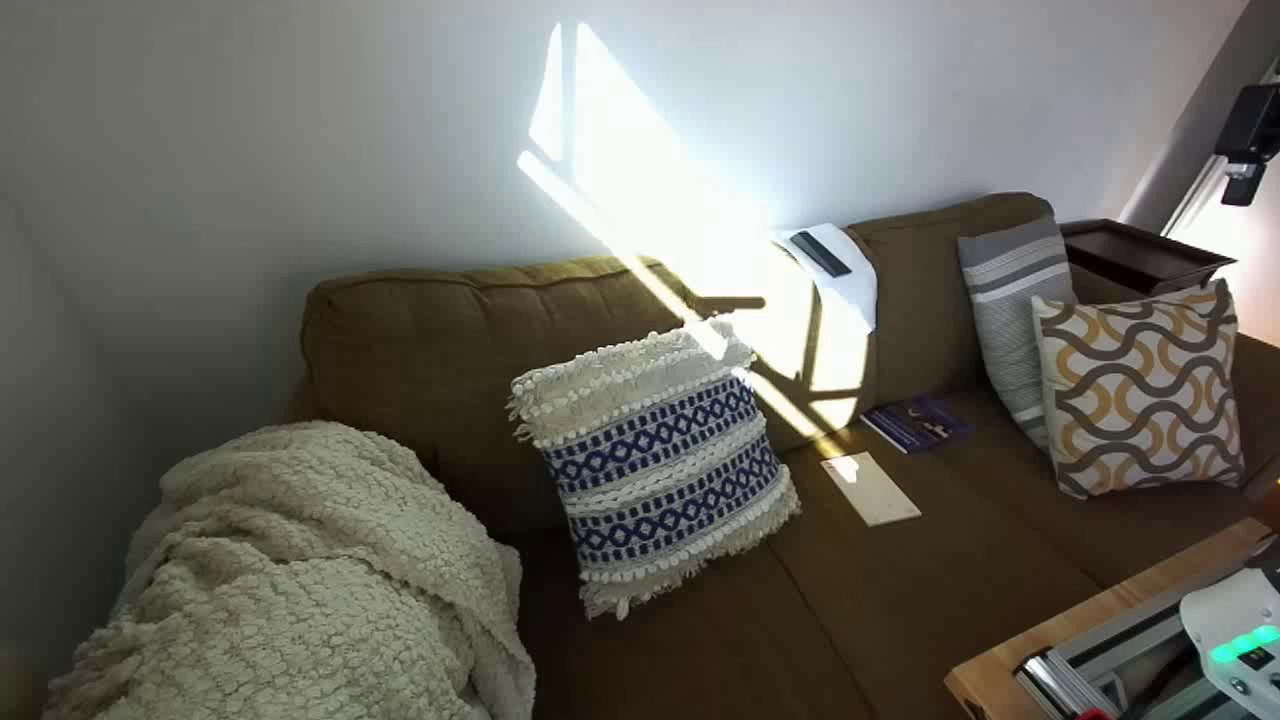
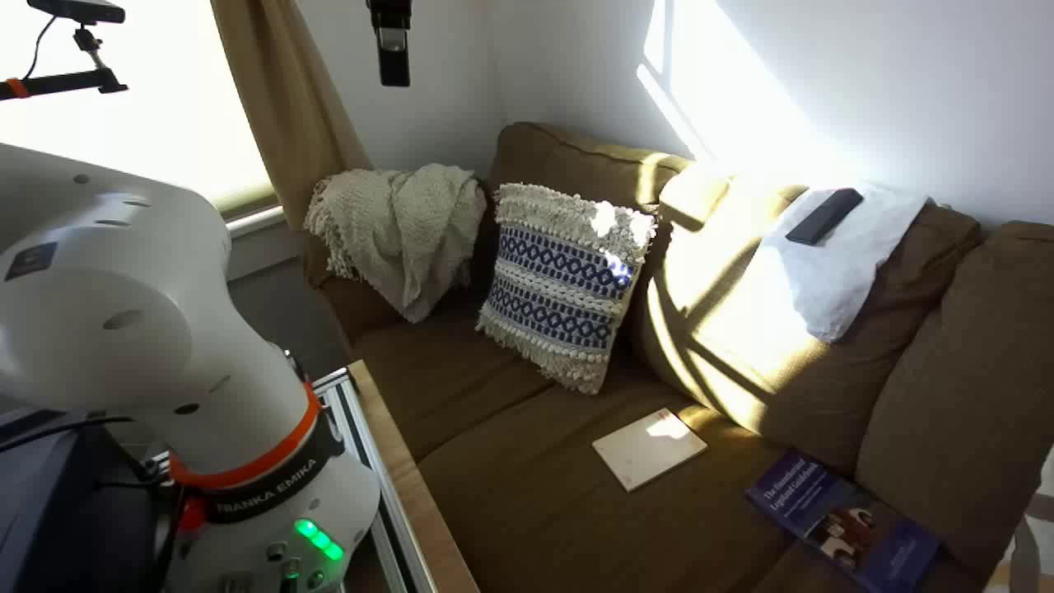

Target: Turn the remote control over

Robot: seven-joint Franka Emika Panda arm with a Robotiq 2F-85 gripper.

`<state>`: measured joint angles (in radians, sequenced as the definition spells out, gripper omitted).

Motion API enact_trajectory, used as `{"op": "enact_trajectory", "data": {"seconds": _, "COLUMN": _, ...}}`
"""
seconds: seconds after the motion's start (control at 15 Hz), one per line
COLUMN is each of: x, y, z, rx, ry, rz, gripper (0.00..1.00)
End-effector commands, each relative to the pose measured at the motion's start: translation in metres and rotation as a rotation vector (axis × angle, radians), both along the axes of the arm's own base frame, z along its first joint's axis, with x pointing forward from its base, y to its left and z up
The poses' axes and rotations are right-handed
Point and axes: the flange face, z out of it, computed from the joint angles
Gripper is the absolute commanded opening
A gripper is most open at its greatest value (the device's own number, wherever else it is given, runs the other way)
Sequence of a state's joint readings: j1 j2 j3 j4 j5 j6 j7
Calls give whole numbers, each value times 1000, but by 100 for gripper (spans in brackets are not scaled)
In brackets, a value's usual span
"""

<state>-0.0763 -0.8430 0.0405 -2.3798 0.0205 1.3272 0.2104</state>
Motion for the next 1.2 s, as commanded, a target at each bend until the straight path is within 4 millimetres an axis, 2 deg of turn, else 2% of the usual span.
{"op": "enact_trajectory", "data": {"seconds": 0.0, "x": 0, "y": 0, "z": 1, "rx": 0, "ry": 1, "rz": 0, "gripper": 100}}
{"op": "enact_trajectory", "data": {"seconds": 0.8, "x": 0, "y": 0, "z": 1, "rx": 0, "ry": 1, "rz": 0, "gripper": 100}}
{"op": "enact_trajectory", "data": {"seconds": 0.93, "x": 10, "y": -9, "z": -8, "rx": -14, "ry": 34, "rz": -33, "gripper": 100}}
{"op": "enact_trajectory", "data": {"seconds": 1.13, "x": 33, "y": -37, "z": -22, "rx": -34, "ry": 81, "rz": -48, "gripper": 100}}
